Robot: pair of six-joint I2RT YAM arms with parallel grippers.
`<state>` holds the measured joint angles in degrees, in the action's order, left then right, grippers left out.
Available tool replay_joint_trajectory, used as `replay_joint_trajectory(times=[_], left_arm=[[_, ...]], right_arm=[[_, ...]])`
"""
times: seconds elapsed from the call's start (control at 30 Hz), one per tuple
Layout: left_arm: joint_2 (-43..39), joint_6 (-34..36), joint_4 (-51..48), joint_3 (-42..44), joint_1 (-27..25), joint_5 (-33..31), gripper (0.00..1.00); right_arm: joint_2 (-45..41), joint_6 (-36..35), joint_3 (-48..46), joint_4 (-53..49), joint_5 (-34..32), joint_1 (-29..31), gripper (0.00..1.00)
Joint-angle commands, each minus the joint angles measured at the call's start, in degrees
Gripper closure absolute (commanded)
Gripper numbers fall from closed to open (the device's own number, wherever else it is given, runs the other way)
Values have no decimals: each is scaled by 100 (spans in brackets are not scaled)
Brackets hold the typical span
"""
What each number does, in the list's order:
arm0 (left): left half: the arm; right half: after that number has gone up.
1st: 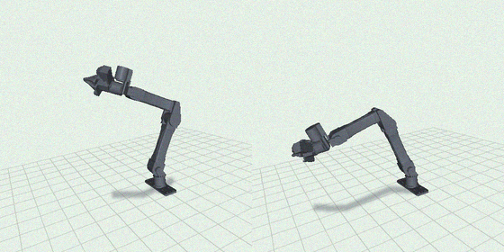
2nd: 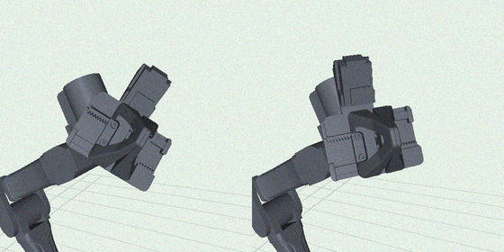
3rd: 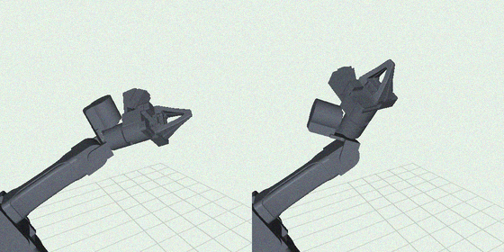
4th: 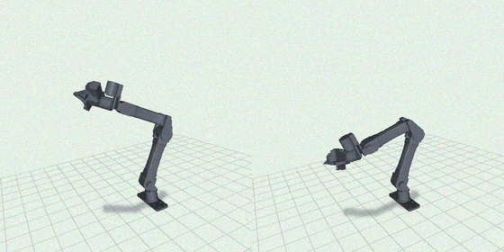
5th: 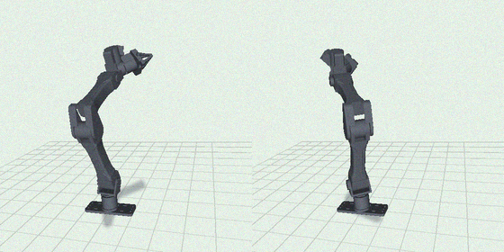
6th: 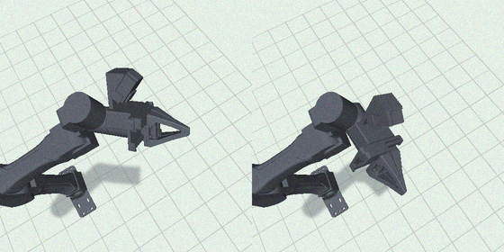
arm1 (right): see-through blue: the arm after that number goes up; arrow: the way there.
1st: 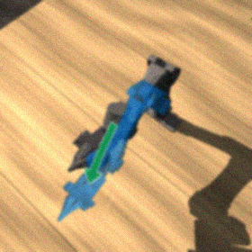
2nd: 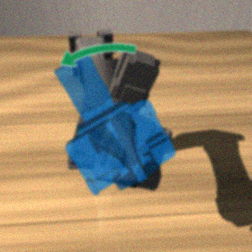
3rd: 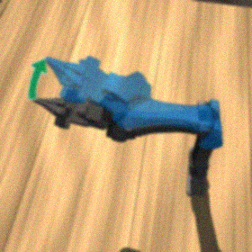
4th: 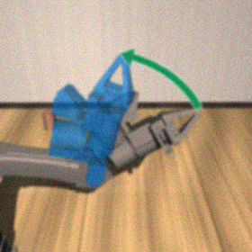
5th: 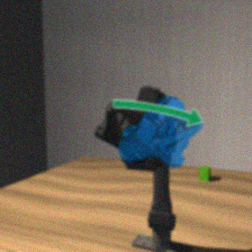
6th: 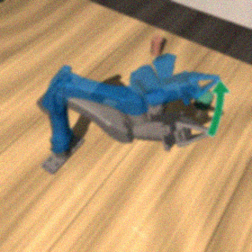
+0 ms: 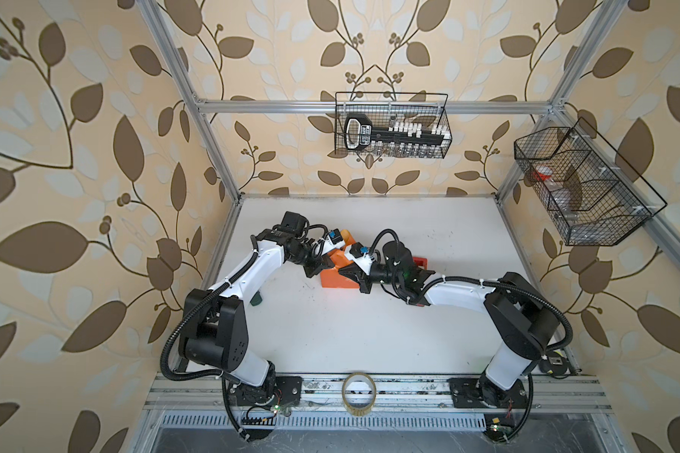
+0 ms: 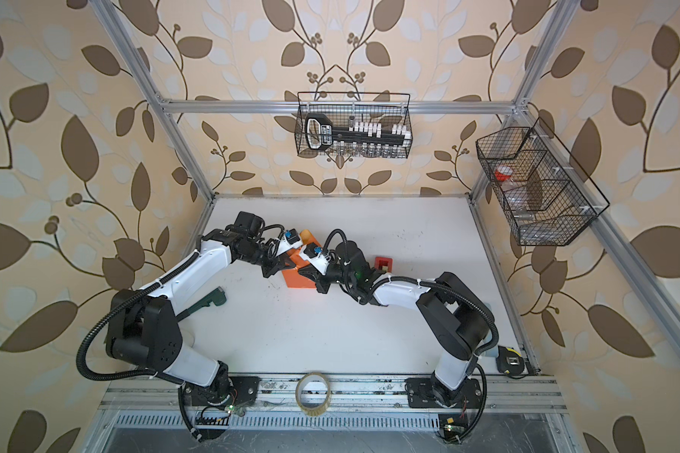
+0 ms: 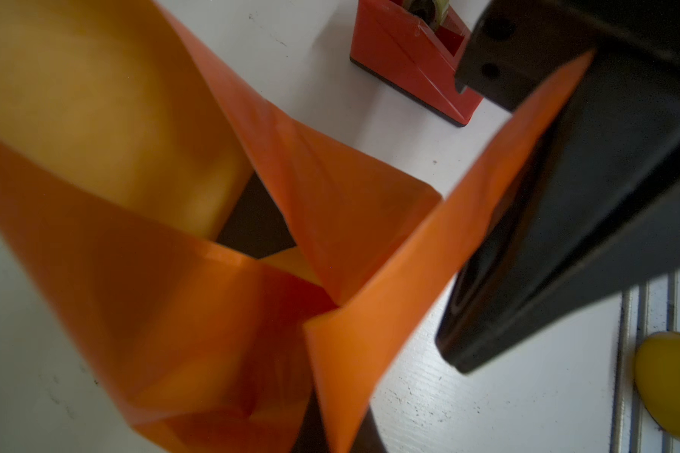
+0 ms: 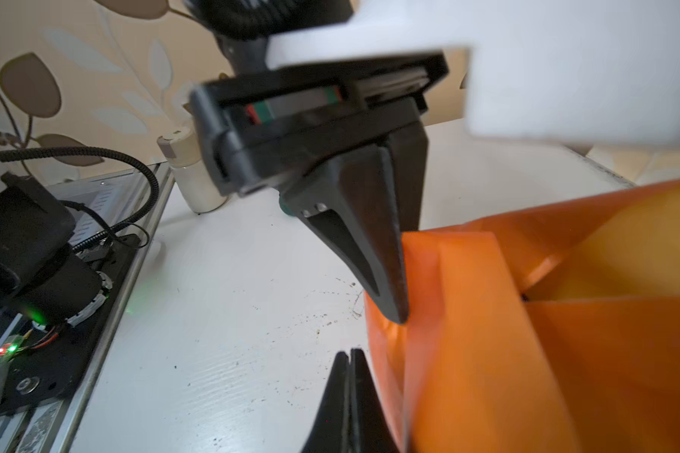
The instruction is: Wrap the gift box in paper
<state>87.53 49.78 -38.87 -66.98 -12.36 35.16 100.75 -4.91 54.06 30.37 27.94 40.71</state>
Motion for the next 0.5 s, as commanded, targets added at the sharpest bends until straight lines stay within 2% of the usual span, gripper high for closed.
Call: replay_joint_trajectory(times=[0.0,0.23,0.47], left_arm=[[59,193,-117,-44,-32,71,100],[89,251,-160,-78,-30,61,99],[129,281,-186,-104,-30,35,99]], right_arm=[[173,70,242,160,-63,-109,99],[399,472,321,346,20,-239,99],[464,488,732,48,610,-203,97]])
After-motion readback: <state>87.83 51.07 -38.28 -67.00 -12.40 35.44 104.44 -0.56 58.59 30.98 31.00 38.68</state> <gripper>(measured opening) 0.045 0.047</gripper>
